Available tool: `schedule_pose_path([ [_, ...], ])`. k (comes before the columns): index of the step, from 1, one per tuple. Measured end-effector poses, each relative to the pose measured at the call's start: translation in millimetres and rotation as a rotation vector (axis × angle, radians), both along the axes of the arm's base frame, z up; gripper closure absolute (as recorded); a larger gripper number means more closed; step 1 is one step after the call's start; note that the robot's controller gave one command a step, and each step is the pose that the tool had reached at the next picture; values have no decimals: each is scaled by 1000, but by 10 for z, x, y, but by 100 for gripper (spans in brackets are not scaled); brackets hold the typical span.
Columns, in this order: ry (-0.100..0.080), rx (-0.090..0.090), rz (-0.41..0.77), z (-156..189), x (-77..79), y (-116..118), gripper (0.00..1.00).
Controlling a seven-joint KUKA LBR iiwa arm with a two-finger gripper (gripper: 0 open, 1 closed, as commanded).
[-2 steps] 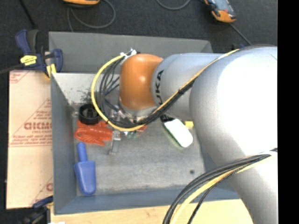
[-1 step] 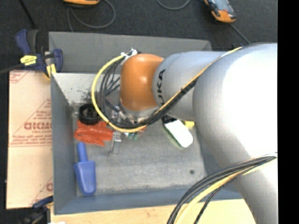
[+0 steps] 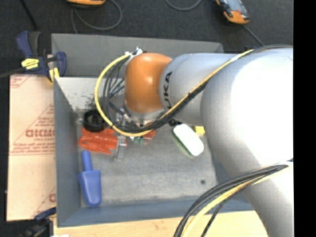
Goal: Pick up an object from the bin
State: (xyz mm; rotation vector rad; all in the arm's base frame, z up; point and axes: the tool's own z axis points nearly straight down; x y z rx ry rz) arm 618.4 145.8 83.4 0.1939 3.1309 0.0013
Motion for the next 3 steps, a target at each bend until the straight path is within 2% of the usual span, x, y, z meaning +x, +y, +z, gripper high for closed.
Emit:
schedule_pose_path([
  [1, 2, 0, 1, 38, -44, -6, 0],
  [3, 2, 1, -19, -81, -4, 48, 0],
])
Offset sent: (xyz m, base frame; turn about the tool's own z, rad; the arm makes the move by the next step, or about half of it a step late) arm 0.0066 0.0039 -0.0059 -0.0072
